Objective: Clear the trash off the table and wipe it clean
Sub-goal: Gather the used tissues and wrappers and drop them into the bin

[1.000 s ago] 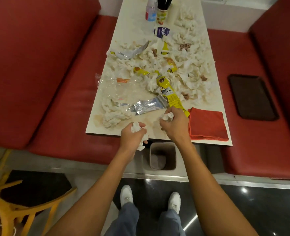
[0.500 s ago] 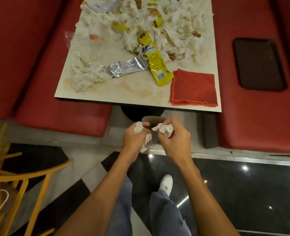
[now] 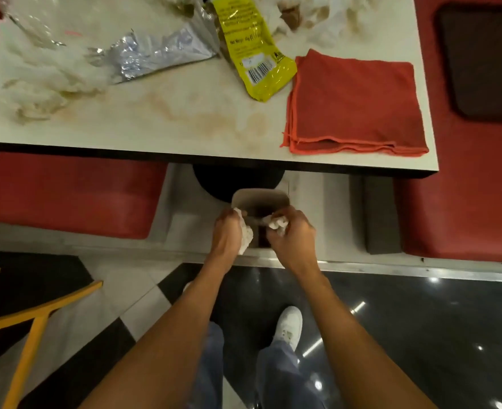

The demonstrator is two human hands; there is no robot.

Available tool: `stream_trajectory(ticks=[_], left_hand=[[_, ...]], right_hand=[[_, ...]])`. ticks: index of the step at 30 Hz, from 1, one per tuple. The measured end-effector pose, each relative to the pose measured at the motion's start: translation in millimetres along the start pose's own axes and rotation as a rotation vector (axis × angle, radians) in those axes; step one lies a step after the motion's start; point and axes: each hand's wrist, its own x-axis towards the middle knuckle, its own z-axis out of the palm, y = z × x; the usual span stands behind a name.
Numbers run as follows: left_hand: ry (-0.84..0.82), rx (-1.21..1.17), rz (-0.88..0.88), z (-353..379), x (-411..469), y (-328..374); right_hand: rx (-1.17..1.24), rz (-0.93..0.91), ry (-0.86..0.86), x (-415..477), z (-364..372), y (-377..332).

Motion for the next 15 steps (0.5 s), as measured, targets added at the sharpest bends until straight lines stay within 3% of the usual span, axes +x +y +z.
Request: stream_trajectory(ticks=[3,7,15], left_hand=[[0.046,0.335,0.197,18,49,2],[-0.023,0.543,0.435,29,97,-6],[-0.201,1.091,0.674,45,159,-36]], right_hand=[[-0.049,0.038,-0.028,38,24,34],[-0.200,0.045,-0.087,81,57,73],[-0.315,-0.006,-0.100,111,93,131]])
